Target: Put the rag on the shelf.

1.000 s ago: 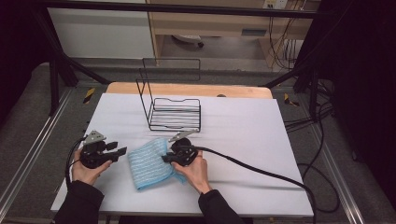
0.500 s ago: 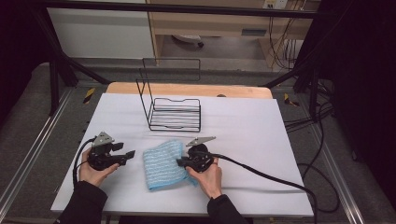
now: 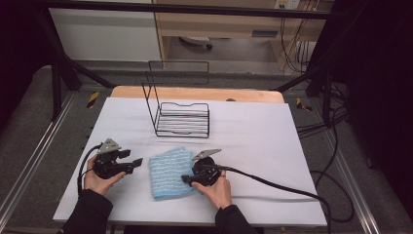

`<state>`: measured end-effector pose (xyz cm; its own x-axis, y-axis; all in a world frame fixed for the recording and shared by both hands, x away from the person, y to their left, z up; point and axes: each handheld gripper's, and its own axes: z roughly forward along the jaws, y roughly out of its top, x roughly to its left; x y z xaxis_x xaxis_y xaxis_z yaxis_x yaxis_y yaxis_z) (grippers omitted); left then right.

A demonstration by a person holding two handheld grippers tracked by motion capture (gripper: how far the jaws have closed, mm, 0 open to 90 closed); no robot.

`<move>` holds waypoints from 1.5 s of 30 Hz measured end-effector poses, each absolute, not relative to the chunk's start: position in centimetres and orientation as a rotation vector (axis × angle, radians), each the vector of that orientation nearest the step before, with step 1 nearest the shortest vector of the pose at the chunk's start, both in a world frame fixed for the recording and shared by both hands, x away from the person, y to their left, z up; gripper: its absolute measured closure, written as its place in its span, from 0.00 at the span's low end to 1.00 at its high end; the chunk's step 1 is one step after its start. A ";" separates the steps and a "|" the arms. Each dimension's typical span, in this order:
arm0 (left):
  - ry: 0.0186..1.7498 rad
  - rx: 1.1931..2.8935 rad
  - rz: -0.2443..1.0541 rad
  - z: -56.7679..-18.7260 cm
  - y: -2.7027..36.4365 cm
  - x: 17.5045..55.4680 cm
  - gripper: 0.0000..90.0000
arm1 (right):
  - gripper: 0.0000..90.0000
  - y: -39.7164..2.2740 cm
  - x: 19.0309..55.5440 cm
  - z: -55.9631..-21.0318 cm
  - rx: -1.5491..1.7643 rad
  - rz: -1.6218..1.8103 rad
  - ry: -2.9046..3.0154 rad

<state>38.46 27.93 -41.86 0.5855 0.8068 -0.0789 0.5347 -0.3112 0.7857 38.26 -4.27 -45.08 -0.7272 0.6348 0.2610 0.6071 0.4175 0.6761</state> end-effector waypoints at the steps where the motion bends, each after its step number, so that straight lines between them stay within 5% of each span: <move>1: 1.068 1.998 0.421 -41.9 27.9 38.5 0.40 | 0.76 -4.2 38.1 -45.1 1.151 1.234 2.623; 7: 1.060 2.003 0.415 -41.9 27.7 38.4 0.40 | 0.87 -4.1 37.7 -45.3 1.163 1.279 2.623; 17: 1.040 1.995 0.390 -41.8 27.3 38.2 0.40 | 0.86 -3.6 34.6 -45.2 1.299 1.342 2.551; 22: 1.020 2.005 0.383 -41.8 27.0 38.1 0.40 | 0.55 -4.5 34.6 -44.5 1.279 1.368 2.485; 27: 1.022 2.003 0.385 -41.8 27.0 38.1 0.40 | 0.48 -5.7 36.3 -43.3 1.204 1.371 2.402; 35: 1.018 1.998 0.384 -41.8 27.1 38.1 0.40 | 0.61 -5.9 41.9 -44.6 1.211 1.364 2.419; 41: 1.020 2.003 0.386 -41.8 27.1 38.1 0.40 | 0.94 -5.7 41.6 -45.1 1.208 1.384 2.476; 45: 1.018 2.002 0.387 -41.8 27.1 38.2 0.40 | 0.98 -5.8 41.2 -43.8 1.162 1.415 2.451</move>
<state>38.18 27.06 -41.82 0.6229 0.7768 -0.0929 0.5186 -0.3211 0.7924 41.19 -5.81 -43.82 -0.7086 0.6454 0.2854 0.5698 0.2848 0.7708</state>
